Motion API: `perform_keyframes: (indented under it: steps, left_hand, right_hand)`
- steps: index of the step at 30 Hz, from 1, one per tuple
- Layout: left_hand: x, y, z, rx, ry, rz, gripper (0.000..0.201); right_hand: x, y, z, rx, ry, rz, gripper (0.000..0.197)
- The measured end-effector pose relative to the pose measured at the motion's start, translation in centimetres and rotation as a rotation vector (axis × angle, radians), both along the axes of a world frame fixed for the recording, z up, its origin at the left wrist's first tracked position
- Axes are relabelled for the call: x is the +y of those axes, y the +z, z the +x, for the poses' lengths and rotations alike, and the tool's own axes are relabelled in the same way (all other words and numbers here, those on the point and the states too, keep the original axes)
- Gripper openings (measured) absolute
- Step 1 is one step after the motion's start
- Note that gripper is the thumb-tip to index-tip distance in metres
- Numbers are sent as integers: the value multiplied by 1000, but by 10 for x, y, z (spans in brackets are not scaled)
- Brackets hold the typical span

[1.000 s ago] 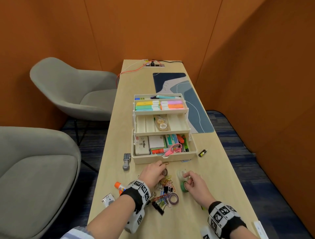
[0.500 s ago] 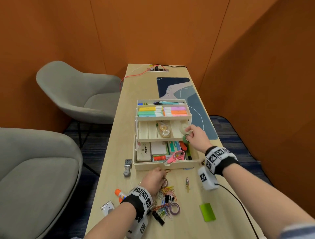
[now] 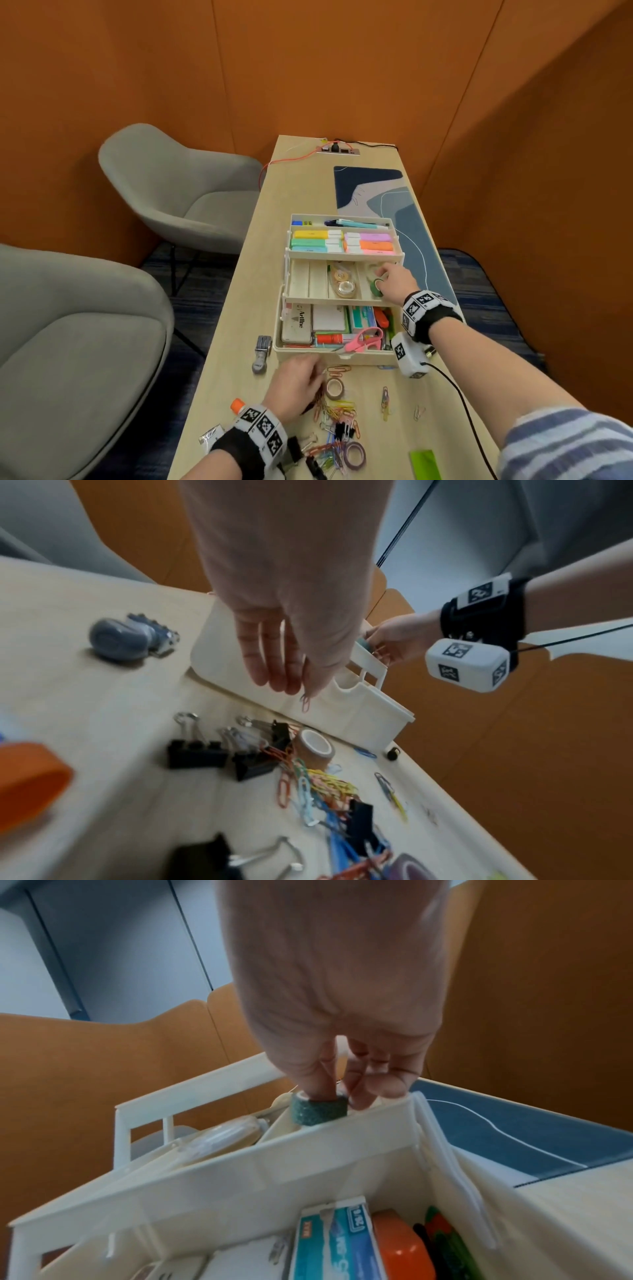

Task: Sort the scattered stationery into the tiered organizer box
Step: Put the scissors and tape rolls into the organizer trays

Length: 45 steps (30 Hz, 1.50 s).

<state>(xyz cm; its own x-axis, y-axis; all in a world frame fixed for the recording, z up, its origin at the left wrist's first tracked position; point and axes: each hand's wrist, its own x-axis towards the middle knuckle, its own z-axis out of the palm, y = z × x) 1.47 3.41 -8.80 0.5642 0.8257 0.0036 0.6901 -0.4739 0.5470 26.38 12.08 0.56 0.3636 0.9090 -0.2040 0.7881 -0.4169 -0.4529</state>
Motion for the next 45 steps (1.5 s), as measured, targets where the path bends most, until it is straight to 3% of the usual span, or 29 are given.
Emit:
perform_keyframes:
  steps: [8, 12, 16, 19, 22, 26, 29, 35, 40, 43, 45]
  left_hand:
    - [-5, -2, -12, 297, 37, -91, 8]
    - [-10, -3, -8, 381, 49, -66, 17]
    - [-15, 0, -7, 345, 58, -38, 30]
    - [-21, 11, -10, 311, 30, 5, 25]
    - [-36, 23, -9, 270, -148, 33, 18]
    - [-69, 28, 3, 255, -501, 25, 18]
    - [-81, 19, 13, 289, -657, 42, 21]
    - [-82, 7, 23, 424, -663, 65, 19]
    - [-80, 8, 24, 341, -628, 15, 18]
    - [-73, 17, 22, 219, -560, -16, 15]
    - [-68, 26, 21, 154, -488, 16, 20]
  right_hand:
    - [-9, 5, -16, 74, -140, 183, 37]
    - [-50, -2, -42, -14, 61, 405, 19]
    - [-112, -40, -78, -2, 491, 89, 12]
    - [-134, -75, -87, -169, 592, -107, 24]
    - [-138, -90, -88, -211, 571, -150, 33]
    - [-139, -93, -90, -253, 593, -131, 29]
    - [-143, -96, -88, -271, 657, -157, 24]
    - [-152, -74, -74, 52, 474, 3, 14]
    - [-147, -25, -53, 252, 310, 186, 6]
    - [-123, -4, -30, 155, 129, 369, 4]
    - [-100, 1, -14, 24, 44, 382, 7]
